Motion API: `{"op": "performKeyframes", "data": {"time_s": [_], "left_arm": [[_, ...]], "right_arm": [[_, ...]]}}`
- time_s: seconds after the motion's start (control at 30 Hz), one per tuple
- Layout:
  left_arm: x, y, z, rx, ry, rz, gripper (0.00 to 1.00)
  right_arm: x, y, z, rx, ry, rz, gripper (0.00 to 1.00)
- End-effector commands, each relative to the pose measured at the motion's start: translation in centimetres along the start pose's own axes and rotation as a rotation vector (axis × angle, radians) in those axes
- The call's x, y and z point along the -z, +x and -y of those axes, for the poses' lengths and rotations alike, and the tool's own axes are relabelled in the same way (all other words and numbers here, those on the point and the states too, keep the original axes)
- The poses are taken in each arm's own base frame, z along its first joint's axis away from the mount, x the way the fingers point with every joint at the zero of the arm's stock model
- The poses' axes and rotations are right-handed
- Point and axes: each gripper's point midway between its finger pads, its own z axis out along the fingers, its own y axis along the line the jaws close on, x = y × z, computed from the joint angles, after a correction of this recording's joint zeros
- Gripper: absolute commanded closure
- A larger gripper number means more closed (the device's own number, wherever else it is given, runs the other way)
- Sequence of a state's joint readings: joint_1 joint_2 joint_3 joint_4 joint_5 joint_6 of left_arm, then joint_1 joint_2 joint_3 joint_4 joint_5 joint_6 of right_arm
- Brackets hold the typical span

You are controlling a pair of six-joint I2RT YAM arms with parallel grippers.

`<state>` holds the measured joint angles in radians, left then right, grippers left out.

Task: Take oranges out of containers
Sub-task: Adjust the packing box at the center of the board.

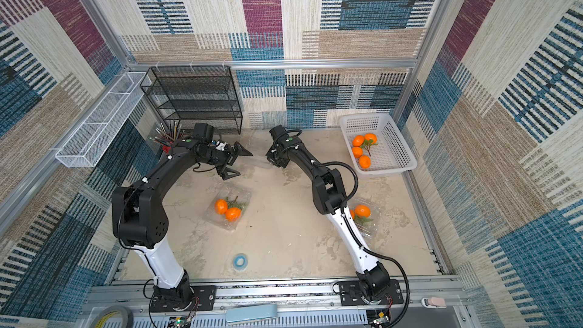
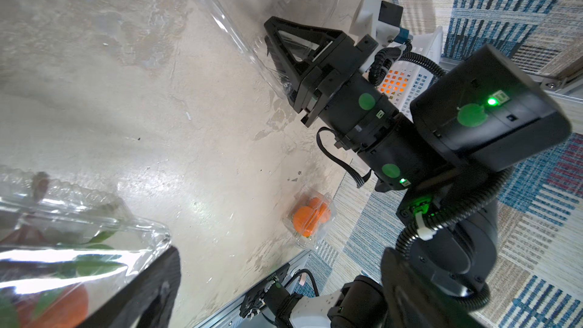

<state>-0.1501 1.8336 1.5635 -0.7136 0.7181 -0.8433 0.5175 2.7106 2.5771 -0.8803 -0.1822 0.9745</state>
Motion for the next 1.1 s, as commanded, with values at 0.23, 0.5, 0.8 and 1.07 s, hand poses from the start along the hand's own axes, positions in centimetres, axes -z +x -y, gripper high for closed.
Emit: {"op": "performKeyframes", "data": {"time_s": [0.23, 0.5, 0.8, 1.07], "left_arm": [[0.4, 0.2, 0.5, -0.026, 0.023, -0.005, 0.0], [0.2, 0.3, 0.2, -0.016, 0.02, -0.012, 0.0], [0.3, 0.7, 0.0, -0.019, 0.018, -0.013, 0.0], [0.7, 1.0, 0.0, -0.023, 0.02, -0.01, 0.0]], "right_arm": [[2.1, -2.1, -3.2, 0.117, -0.091, 0.099, 0.74], [1.9, -2.5, -2.3, 0.234, -0.043, 0.127, 0.78], [1.6, -2.5, -2.9, 0.175, -0.086, 0.115, 0.78], [1.3, -3.2, -4.1, 0.083, -0.153, 0.128, 0.79]]}}
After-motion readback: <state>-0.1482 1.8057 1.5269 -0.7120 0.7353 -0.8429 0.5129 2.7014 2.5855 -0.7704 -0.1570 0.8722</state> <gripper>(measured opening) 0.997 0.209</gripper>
